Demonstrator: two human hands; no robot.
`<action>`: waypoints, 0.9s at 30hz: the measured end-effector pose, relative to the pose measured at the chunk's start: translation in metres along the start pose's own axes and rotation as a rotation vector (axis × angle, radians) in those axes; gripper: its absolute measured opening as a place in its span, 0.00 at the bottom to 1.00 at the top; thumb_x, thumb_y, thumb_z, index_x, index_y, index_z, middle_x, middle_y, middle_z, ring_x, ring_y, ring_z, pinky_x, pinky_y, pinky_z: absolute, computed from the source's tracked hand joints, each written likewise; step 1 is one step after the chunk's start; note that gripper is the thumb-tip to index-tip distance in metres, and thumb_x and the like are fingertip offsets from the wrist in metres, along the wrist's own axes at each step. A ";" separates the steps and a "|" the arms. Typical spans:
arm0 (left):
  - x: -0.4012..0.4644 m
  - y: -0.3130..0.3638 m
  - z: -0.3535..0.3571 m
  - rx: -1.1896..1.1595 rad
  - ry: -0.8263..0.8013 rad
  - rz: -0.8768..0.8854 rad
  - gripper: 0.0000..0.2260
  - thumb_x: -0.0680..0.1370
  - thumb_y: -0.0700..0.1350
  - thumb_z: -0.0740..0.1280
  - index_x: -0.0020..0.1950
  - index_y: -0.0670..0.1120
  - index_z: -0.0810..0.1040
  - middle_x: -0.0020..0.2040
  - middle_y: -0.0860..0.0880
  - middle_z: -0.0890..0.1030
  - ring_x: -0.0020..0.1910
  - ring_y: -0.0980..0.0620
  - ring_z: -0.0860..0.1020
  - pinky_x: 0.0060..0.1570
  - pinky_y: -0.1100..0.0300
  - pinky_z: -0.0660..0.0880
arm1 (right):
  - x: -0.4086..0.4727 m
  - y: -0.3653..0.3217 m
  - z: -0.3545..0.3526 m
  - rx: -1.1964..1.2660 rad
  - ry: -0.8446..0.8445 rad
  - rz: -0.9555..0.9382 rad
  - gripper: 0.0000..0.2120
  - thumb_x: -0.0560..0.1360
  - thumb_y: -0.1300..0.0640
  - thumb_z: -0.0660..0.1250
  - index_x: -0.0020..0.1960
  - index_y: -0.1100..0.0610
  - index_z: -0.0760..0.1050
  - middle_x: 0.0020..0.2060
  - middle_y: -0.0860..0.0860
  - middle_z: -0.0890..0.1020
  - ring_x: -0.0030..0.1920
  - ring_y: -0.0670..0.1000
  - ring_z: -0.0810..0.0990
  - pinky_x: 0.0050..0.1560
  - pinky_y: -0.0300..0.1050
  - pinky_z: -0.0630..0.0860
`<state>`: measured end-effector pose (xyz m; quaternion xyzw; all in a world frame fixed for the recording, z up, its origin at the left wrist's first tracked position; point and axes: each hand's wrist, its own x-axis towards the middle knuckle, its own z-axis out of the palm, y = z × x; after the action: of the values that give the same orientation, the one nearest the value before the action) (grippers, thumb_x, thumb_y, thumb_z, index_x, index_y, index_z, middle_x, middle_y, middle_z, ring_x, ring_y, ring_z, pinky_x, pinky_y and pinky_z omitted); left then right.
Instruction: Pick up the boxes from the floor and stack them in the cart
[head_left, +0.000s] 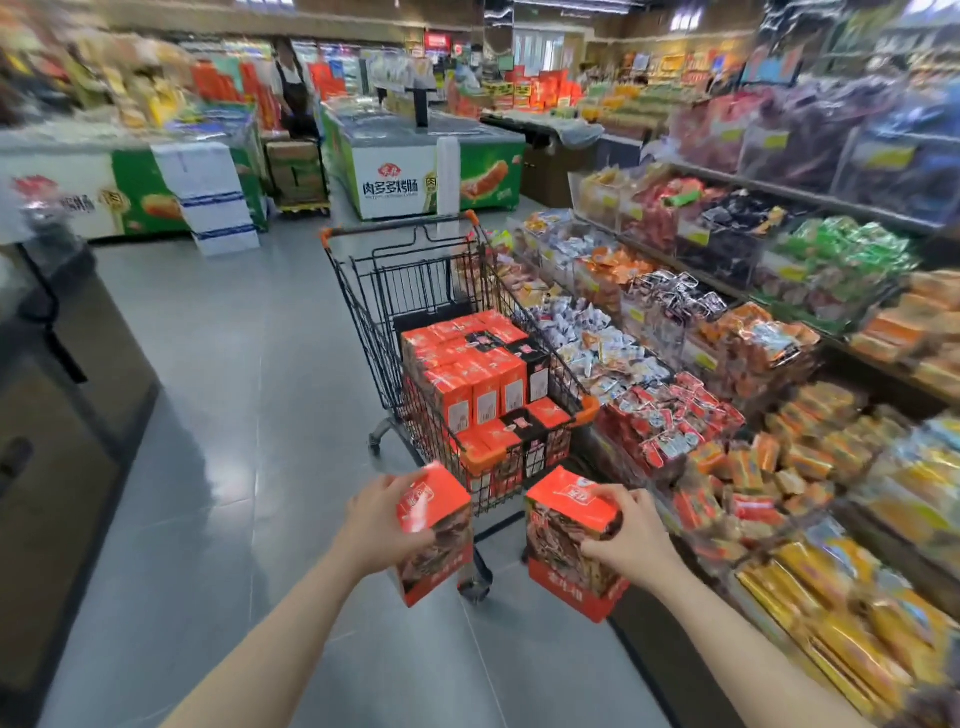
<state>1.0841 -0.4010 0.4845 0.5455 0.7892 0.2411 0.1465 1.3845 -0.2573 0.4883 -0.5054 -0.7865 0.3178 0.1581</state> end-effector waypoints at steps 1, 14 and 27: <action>0.017 0.003 0.000 -0.003 0.003 -0.001 0.38 0.60 0.62 0.65 0.71 0.60 0.64 0.55 0.53 0.73 0.55 0.51 0.72 0.57 0.52 0.70 | 0.017 0.002 -0.004 -0.002 -0.001 0.003 0.31 0.63 0.49 0.74 0.63 0.43 0.66 0.53 0.49 0.65 0.46 0.43 0.72 0.38 0.32 0.68; 0.250 0.008 0.020 -0.041 -0.041 0.095 0.37 0.62 0.62 0.65 0.71 0.61 0.63 0.56 0.52 0.70 0.57 0.52 0.69 0.56 0.53 0.72 | 0.202 0.011 -0.016 0.034 0.081 0.073 0.31 0.63 0.52 0.75 0.63 0.44 0.67 0.54 0.49 0.65 0.44 0.43 0.74 0.41 0.36 0.74; 0.403 0.002 0.076 -0.022 -0.135 0.096 0.36 0.65 0.60 0.67 0.73 0.57 0.62 0.58 0.52 0.70 0.56 0.55 0.67 0.54 0.56 0.70 | 0.344 0.001 -0.023 0.053 0.188 0.134 0.31 0.64 0.52 0.75 0.65 0.45 0.69 0.56 0.48 0.65 0.54 0.47 0.69 0.51 0.38 0.65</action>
<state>0.9770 -0.0078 0.4346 0.5960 0.7478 0.2191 0.1938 1.2474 0.0587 0.4796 -0.5799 -0.7241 0.2995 0.2228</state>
